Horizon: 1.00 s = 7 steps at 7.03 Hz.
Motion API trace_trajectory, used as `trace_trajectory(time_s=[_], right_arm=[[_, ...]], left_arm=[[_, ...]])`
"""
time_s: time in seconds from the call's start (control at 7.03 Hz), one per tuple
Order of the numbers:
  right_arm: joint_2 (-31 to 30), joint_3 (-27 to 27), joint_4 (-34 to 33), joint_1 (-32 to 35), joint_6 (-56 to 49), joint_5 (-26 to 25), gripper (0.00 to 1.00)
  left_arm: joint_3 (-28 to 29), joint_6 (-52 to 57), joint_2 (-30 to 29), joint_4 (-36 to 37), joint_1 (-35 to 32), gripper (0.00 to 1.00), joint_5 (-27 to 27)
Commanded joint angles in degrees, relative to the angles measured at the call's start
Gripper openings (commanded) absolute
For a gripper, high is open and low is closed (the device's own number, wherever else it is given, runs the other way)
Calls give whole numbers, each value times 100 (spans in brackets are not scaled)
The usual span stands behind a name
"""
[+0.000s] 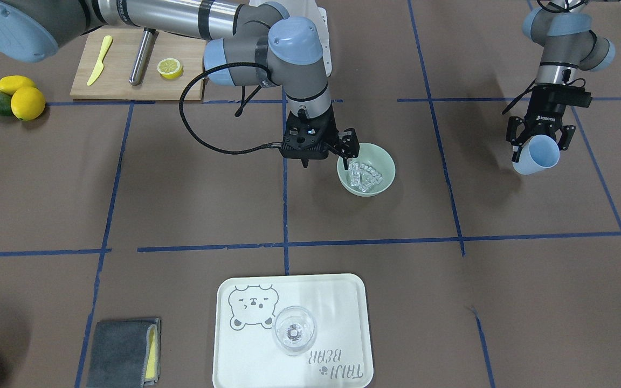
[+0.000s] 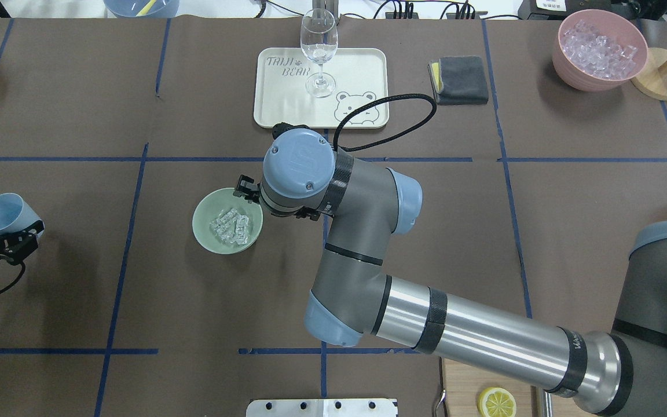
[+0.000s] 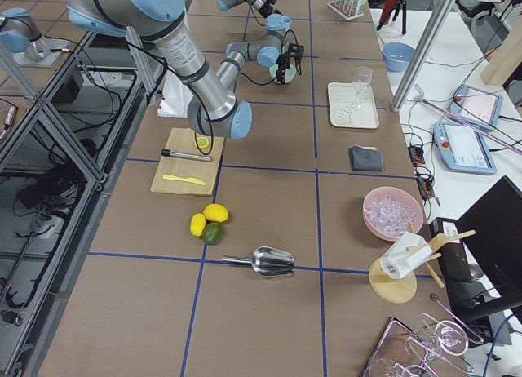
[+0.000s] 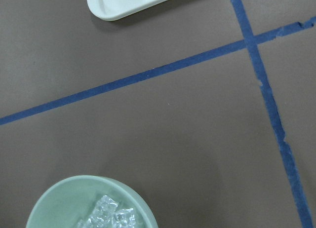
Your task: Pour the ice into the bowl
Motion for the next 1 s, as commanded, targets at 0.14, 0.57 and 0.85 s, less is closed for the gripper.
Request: trace_trajectory(time_s=[0.14, 0.57, 0.85], right_arm=[[1, 0, 1, -21, 9, -19, 100], [1, 0, 1, -21, 0, -19, 100], [-16, 0, 1, -47, 9, -19, 100]], left_arm=[[76, -143, -48, 9, 22, 92, 5], [50, -152, -22, 9, -4, 100, -4], [6, -161, 30, 9, -4, 100, -48]])
